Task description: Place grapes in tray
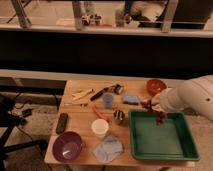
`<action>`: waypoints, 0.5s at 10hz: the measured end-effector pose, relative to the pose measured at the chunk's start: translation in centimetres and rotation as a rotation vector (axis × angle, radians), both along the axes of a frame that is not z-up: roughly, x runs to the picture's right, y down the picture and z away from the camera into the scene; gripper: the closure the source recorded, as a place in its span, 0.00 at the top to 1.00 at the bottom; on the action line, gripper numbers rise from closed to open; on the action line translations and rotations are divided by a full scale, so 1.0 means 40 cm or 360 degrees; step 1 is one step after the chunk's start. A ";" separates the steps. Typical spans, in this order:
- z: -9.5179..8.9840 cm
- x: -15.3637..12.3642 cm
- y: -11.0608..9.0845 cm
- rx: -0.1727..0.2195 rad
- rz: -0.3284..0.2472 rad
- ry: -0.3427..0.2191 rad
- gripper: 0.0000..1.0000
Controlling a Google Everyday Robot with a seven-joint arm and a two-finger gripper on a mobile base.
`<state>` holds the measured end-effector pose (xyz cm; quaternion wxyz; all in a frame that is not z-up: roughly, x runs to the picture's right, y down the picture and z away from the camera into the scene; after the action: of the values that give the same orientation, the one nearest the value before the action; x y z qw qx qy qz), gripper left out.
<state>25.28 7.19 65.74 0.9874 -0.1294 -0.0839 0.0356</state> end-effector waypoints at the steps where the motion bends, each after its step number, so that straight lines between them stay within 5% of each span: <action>1: -0.004 0.043 0.012 -0.0003 0.0033 0.0043 0.00; 5: -0.002 0.070 0.025 -0.0014 0.0050 0.0065 0.04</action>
<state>28.09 8.19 65.65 0.9877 -0.1315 -0.0655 0.0541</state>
